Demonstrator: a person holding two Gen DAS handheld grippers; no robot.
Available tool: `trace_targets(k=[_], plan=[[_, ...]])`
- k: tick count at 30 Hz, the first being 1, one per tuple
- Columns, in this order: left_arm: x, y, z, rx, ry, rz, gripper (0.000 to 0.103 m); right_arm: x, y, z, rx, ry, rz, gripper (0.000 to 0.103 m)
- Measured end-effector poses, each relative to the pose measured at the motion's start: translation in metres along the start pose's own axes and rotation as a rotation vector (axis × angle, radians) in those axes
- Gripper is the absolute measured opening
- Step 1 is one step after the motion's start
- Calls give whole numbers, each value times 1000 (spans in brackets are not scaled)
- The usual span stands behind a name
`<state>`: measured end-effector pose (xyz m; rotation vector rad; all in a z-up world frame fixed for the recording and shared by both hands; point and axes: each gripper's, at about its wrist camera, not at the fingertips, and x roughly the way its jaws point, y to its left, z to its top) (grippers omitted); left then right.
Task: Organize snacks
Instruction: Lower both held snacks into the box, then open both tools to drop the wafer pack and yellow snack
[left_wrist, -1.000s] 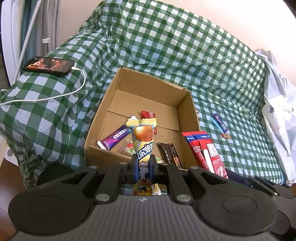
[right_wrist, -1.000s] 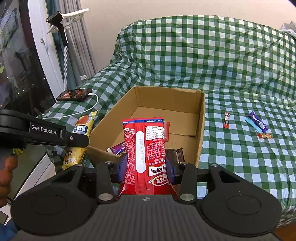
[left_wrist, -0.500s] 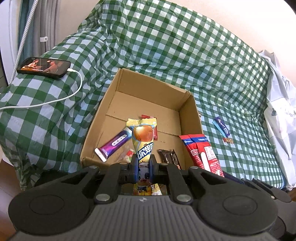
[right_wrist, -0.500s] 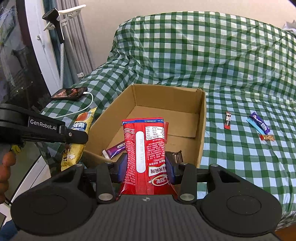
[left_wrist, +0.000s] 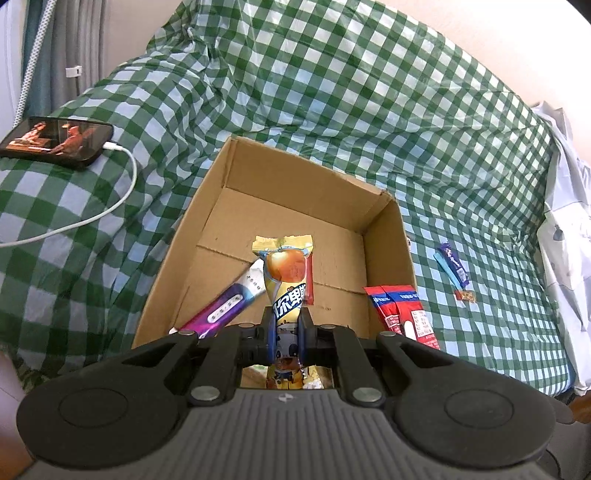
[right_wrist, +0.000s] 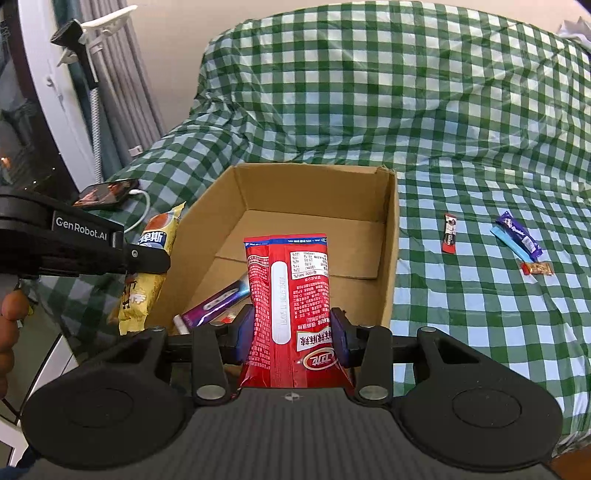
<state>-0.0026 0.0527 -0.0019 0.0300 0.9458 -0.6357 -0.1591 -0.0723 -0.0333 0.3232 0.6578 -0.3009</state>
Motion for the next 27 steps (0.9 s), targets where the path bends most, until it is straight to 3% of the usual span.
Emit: trace_targets(k=[27], plan=[[91, 3, 32, -7, 72, 35, 12, 80, -15, 26, 3, 75, -18, 45]])
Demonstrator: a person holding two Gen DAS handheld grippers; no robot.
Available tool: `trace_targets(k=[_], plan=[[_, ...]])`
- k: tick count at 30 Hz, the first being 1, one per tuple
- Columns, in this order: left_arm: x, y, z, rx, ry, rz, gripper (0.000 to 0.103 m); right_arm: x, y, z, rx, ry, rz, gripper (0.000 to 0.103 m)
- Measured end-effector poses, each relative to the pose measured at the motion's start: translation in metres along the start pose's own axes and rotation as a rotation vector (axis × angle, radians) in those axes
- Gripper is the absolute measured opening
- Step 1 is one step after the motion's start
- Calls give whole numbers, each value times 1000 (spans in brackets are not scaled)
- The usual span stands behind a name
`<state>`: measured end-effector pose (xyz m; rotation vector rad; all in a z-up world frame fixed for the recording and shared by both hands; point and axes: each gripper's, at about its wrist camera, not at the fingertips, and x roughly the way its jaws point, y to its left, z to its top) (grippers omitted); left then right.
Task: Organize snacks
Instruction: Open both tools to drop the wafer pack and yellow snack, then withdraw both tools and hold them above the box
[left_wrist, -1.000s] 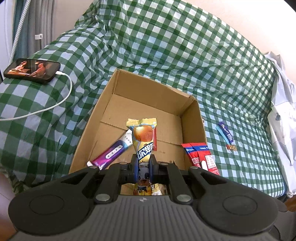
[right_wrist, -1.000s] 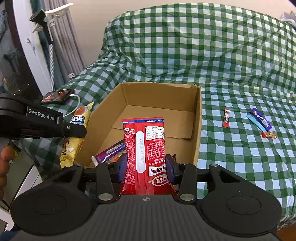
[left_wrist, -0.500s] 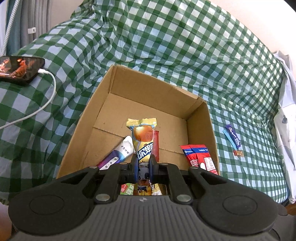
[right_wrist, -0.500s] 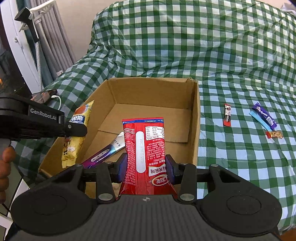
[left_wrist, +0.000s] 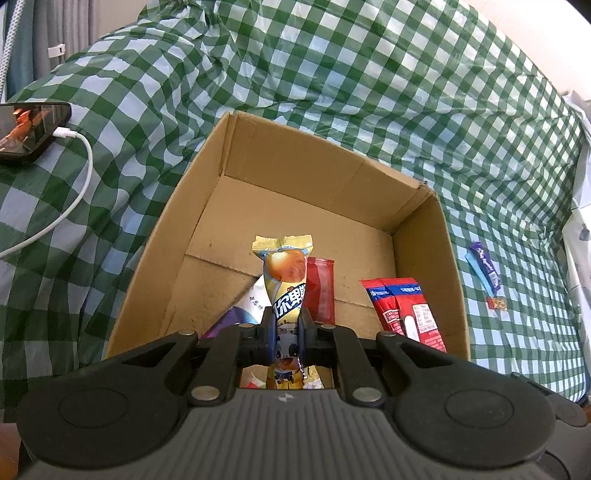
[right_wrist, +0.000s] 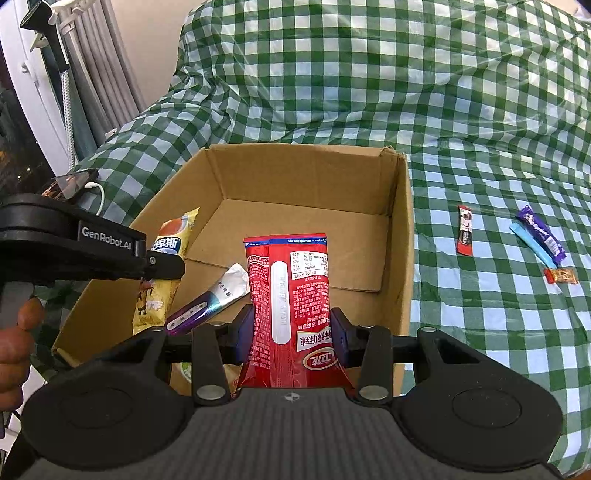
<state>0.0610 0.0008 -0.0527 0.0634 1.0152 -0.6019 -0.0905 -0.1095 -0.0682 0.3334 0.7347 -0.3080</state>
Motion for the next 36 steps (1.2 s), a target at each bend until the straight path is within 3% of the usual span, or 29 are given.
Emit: trace_targets(k=[12, 14, 16, 18, 20, 23, 31, 36], plan=[[14, -5, 3, 13, 24, 19, 13, 12, -6, 5, 3, 0, -13, 45], [13, -4, 5, 14, 27, 13, 30, 13, -7, 7, 13, 8, -13, 47], [7, -4, 6, 21, 22, 13, 86, 13, -10, 10, 40, 21, -8, 53], [-6, 0, 4, 18, -19, 43, 103, 10, -11, 13, 66, 28, -13, 66], [-21, 4, -2, 36, -51, 74, 103, 2, -10, 15, 72, 32, -15, 82], [-44, 15, -17, 48, -49, 84, 103, -18, -4, 9, 79, 25, -4, 87], [-109, 9, -72, 98, -89, 122, 103, -76, 38, -37, -6, -14, 18, 91], [-137, 5, -91, 96, -123, 136, 103, -107, 46, -47, -36, -53, 21, 92]])
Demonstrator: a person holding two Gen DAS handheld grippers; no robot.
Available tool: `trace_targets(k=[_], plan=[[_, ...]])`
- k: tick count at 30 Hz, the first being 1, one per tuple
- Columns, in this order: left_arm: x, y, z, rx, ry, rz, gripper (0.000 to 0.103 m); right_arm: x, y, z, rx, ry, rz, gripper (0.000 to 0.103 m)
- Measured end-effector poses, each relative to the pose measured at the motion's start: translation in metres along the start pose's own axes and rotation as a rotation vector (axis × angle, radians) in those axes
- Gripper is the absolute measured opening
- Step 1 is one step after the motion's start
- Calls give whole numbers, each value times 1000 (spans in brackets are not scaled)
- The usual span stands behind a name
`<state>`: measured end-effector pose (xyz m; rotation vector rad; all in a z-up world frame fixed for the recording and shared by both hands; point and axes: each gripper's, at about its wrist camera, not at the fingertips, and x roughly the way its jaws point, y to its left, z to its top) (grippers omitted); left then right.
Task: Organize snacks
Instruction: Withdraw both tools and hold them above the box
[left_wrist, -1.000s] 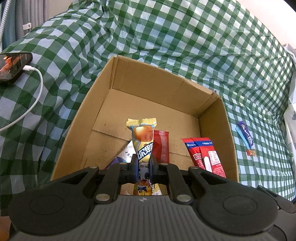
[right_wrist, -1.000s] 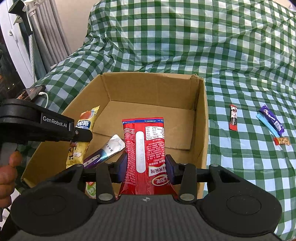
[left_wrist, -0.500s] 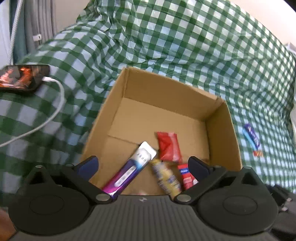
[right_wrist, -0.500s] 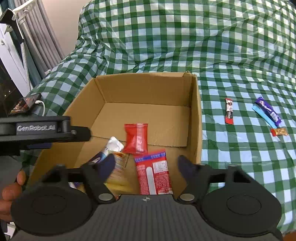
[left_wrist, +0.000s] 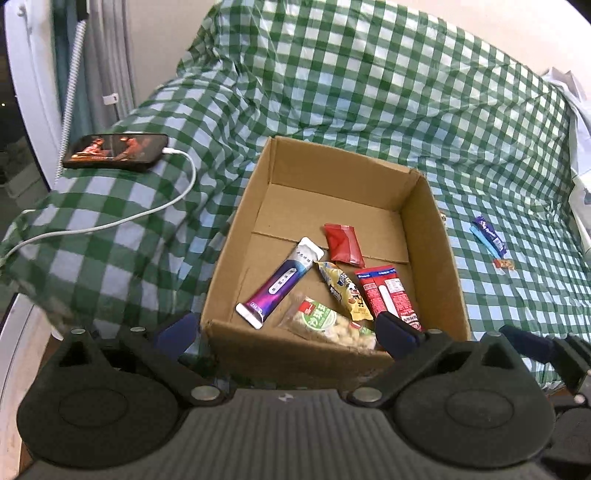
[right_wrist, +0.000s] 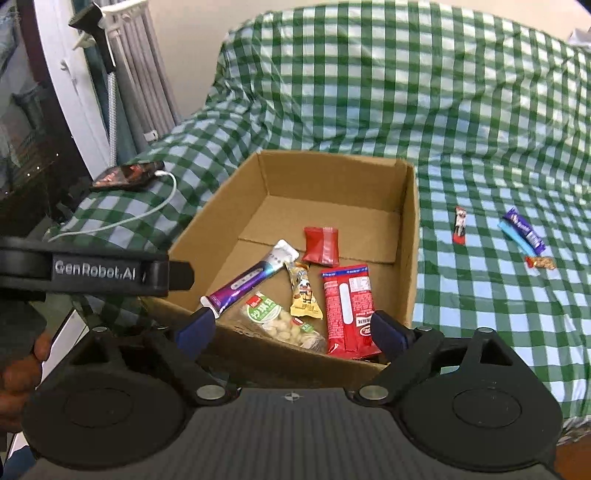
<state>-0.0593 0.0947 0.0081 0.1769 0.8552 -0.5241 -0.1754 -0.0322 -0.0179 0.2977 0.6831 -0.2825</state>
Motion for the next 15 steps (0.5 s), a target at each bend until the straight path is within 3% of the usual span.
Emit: trace_targets(k=[15], plan=[[-56, -8, -25, 25, -92, -16, 103, -64, 9, -15, -22, -128, -9, 94]])
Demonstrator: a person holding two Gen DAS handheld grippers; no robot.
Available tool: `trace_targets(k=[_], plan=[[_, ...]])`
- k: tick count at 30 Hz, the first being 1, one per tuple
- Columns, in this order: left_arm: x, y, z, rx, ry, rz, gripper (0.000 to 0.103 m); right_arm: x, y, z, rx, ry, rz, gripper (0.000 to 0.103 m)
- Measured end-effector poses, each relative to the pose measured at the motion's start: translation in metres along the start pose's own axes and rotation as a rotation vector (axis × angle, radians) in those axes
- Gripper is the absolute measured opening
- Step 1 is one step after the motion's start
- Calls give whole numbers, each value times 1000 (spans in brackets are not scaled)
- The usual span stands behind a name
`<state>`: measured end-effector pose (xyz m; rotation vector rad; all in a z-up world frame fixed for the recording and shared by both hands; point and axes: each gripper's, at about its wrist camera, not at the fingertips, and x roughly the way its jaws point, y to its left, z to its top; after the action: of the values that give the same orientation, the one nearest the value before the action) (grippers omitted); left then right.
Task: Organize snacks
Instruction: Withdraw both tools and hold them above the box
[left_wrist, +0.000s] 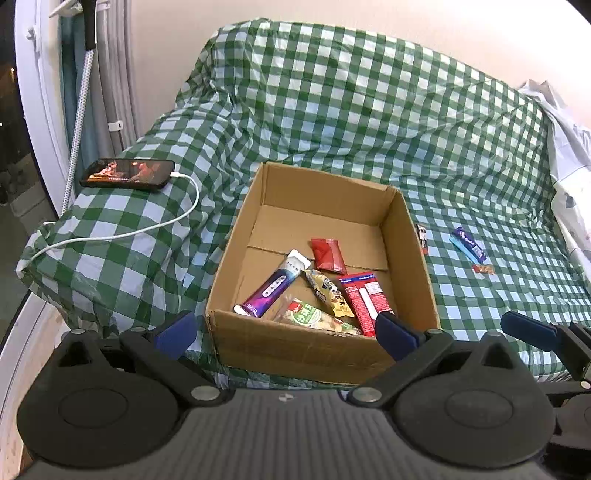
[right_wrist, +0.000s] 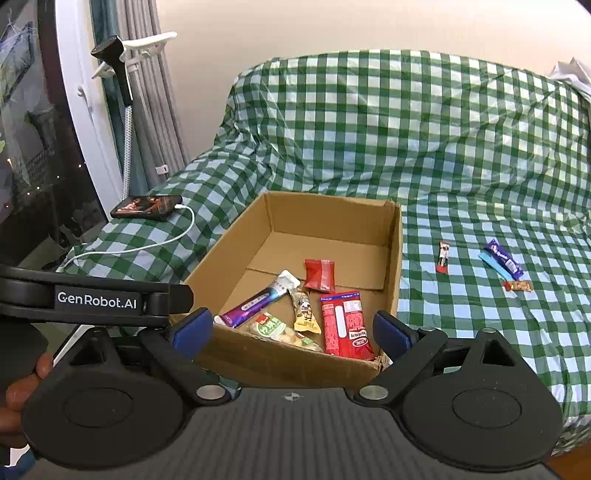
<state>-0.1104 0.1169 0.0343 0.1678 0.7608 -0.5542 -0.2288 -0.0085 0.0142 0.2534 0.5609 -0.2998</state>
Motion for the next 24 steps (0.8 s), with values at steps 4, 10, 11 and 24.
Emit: trace_targets(k=[4, 10, 11, 24], plan=[[-8, -1, -2, 2, -15, 1, 103, -9, 2, -2, -2, -19, 1, 94], [-10, -1, -3, 3, -18, 2, 103, -14, 2, -4, -2, -29, 3, 95], [-10, -1, -4, 3, -18, 2, 103, -14, 2, -4, -2, -29, 3, 95], [-11, -1, -6, 7, -3, 3, 103, -19, 0, -8, 5, -20, 3, 95]])
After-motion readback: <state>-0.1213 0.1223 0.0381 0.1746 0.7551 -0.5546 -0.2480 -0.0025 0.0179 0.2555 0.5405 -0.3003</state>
